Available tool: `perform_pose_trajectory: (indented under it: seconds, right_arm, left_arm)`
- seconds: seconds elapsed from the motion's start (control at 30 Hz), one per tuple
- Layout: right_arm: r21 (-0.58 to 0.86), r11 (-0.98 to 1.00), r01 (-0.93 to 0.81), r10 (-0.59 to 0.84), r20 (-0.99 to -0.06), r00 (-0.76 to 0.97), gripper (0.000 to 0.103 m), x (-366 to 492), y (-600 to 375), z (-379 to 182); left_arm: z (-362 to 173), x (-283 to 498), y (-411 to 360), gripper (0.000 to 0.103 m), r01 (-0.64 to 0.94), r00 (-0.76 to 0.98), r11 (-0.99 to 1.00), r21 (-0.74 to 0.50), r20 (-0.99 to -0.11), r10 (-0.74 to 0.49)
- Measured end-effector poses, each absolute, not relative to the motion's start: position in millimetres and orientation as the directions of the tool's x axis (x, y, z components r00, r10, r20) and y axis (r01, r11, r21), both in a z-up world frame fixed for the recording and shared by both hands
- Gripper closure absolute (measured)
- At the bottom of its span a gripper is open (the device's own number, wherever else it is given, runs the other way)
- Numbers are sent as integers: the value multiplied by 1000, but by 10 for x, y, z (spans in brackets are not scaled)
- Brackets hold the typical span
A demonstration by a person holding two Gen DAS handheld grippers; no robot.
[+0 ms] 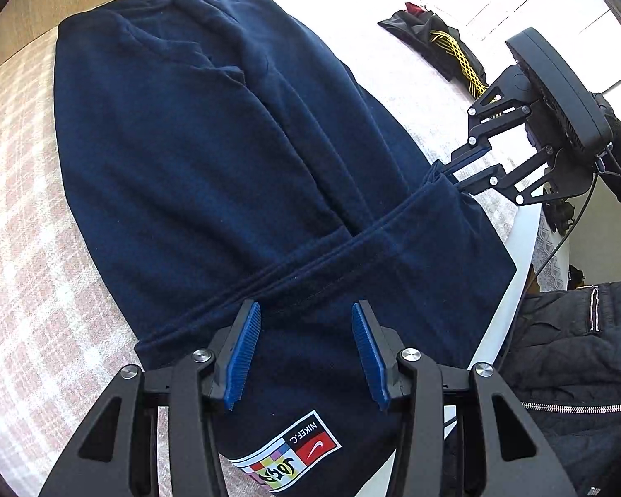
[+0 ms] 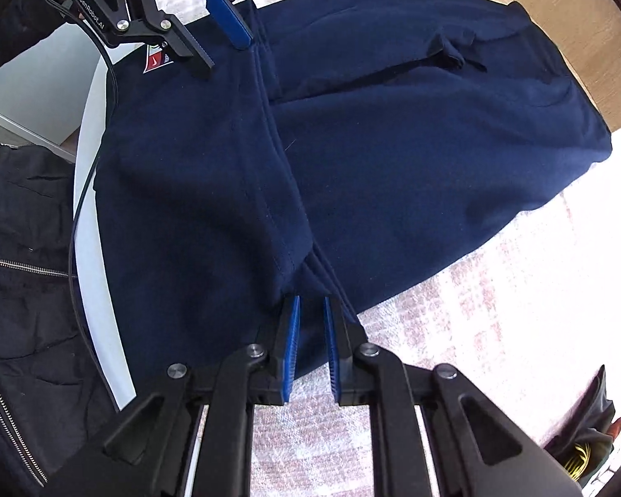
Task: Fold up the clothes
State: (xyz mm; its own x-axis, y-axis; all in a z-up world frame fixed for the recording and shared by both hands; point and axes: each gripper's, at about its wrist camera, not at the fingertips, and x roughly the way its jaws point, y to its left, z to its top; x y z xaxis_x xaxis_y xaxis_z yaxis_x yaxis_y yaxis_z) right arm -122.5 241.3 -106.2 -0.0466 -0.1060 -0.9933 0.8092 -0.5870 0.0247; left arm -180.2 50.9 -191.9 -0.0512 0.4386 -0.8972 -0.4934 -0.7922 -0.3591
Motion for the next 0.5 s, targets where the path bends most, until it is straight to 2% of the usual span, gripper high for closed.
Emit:
perform_pose_trajectory:
  seconds: [0.2,0.3,0.4,0.43,0.5]
  right_arm:
    - [-31,-536,843,-64,-995,-77,88,-1255,2191,-1075]
    - [-32,-545,838,-68,-994,-82,75,-1320,2137,-1115]
    - [77,-638,766,-125,-992,-4,80,-1513,2192,-1127]
    - [81,-633,770,-123,-992,4,89,-1516,2173,-1120]
    - [71,-624,779,-109,-994,3,96,-1523,2138,-1092]
  left_arm:
    - [-1893,-1794,412,58,-494,-49,-787,-371,-891,451]
    - [-1903,-1787,394,58,-496,-48,-783,-375,-889,456]
    - [-1896,-1767,342,58,-497,-48,-781,-378,-886,460]
    - [-1880,-1758,288,58,-499,-48,-779,-379,-886,462]
    - [-1870,-1755,241,58,-500,-46,-777,-383,-884,465]
